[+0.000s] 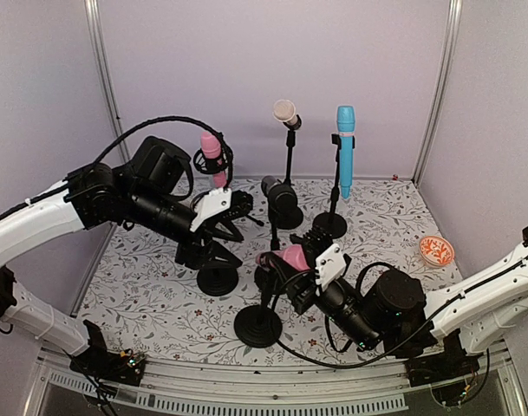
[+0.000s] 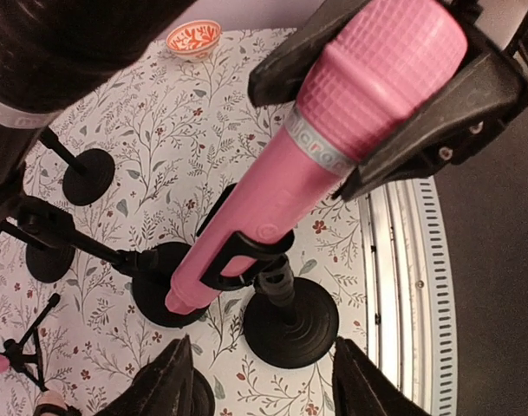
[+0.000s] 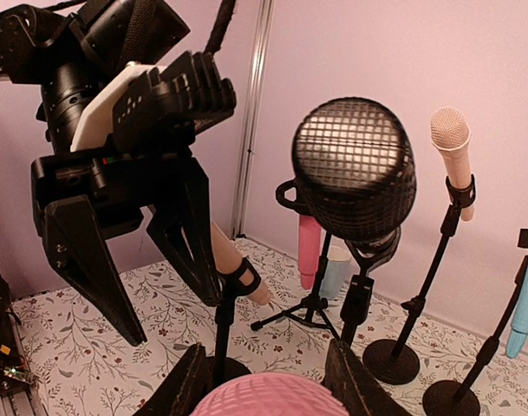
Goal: Remove the microphone from the stand
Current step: Hold the microphone stand at the corner of the board, then remove the microphone from the microphone stand, then pass from the right arm to the left
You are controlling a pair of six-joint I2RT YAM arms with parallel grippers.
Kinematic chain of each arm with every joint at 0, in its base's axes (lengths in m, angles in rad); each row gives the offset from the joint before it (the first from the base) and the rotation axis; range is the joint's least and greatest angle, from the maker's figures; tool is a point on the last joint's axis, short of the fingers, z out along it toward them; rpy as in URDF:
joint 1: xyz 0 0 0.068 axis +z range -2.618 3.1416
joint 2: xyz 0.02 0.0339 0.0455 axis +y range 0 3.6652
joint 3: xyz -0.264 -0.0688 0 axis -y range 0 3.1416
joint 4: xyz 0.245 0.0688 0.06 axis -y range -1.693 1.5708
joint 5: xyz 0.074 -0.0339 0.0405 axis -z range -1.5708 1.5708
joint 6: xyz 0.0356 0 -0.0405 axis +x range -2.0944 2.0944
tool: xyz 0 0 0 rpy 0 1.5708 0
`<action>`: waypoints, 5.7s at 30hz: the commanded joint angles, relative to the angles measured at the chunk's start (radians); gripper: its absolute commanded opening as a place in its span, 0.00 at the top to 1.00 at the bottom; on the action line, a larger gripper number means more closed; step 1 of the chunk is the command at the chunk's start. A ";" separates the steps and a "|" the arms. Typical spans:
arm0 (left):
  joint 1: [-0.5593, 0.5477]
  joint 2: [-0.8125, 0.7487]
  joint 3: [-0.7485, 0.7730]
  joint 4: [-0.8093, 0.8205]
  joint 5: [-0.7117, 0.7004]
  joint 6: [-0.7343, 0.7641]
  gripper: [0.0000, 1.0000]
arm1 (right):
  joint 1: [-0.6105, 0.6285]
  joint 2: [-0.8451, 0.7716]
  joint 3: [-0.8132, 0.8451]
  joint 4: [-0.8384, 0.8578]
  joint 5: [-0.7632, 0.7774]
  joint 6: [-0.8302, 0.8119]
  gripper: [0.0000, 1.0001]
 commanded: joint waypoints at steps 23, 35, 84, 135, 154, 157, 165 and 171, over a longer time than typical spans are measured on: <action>-0.193 0.282 -0.079 0.325 -0.299 -0.247 0.70 | 0.116 0.083 -0.130 0.792 0.384 -0.378 1.00; -0.219 0.289 -0.106 0.339 -0.223 -0.267 0.49 | 0.149 0.126 -0.105 0.885 0.330 -0.406 1.00; -0.148 0.314 -0.176 0.395 -0.318 -0.293 1.00 | 0.231 -0.145 -0.191 0.298 0.157 0.075 1.00; -0.047 0.200 -0.327 0.423 -0.243 -0.116 0.28 | 0.531 -0.207 0.083 0.215 0.304 -0.591 1.00; -0.004 -0.131 -0.210 0.165 -0.105 0.051 0.01 | 0.257 -0.307 0.115 -0.506 -0.053 0.131 1.00; -0.003 -0.166 -0.194 0.162 -0.096 0.097 0.01 | 0.191 -0.288 0.138 -0.552 -0.165 0.203 1.00; -0.009 -0.168 -0.120 0.097 0.016 0.158 0.12 | 0.047 -0.143 0.239 -0.448 -0.339 0.177 1.00; -0.012 -0.150 -0.063 -0.005 0.074 0.238 0.24 | -0.024 -0.031 0.297 -0.350 -0.414 0.159 1.00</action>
